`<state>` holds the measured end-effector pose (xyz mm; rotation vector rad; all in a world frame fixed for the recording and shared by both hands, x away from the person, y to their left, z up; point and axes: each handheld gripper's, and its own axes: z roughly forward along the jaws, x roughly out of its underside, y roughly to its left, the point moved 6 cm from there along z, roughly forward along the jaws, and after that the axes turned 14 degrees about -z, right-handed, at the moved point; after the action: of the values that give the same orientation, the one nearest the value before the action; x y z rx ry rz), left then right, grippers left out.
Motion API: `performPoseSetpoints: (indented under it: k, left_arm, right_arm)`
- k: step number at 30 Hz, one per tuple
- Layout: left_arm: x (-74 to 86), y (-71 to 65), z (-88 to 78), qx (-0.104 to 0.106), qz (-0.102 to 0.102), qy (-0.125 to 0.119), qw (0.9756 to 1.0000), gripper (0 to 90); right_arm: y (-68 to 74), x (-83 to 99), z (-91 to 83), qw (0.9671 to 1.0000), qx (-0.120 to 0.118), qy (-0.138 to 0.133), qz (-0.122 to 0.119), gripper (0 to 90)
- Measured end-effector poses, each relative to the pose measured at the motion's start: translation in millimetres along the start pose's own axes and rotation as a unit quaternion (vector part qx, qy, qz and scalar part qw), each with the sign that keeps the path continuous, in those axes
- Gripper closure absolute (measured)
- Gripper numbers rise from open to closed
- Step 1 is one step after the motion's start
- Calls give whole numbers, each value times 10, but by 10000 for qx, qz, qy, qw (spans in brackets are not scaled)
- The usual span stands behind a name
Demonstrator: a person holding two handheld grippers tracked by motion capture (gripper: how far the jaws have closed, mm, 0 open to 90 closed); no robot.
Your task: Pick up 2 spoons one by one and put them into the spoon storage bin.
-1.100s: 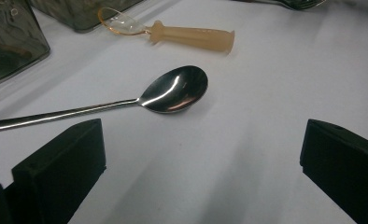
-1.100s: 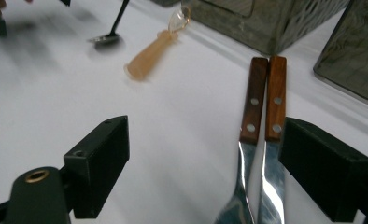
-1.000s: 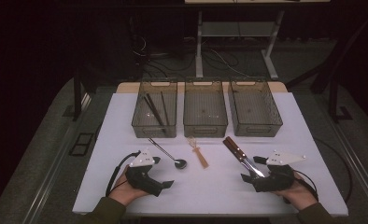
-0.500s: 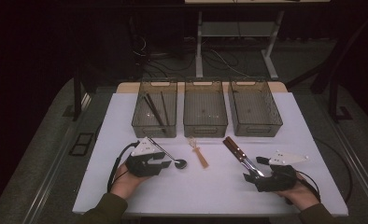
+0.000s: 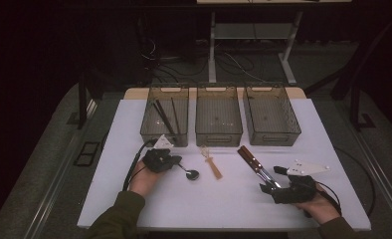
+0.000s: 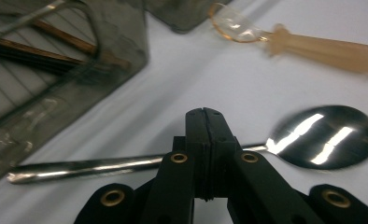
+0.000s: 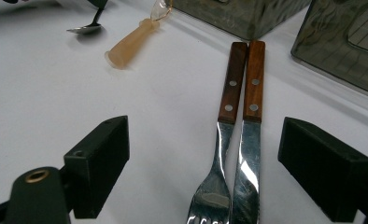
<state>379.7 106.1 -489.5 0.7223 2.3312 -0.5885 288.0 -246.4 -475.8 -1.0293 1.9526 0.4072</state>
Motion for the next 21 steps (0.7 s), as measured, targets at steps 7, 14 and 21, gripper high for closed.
performPoseSetpoints:
  k: [7,14,21]
  left_arm:
    - [-9,28,19,-14,29,97,9999,899]
    - [6,17,-14,-38,63,256,9996,900]
    - [41,17,-65,-22,14,396,9992,900]
  right_arm:
    - [-6,-3,-4,10000,16,-3,-20,161]
    - [1,-2,-5,10000,28,18,-47,161]
    - [-9,-2,-11,9999,68,27,-71,161]
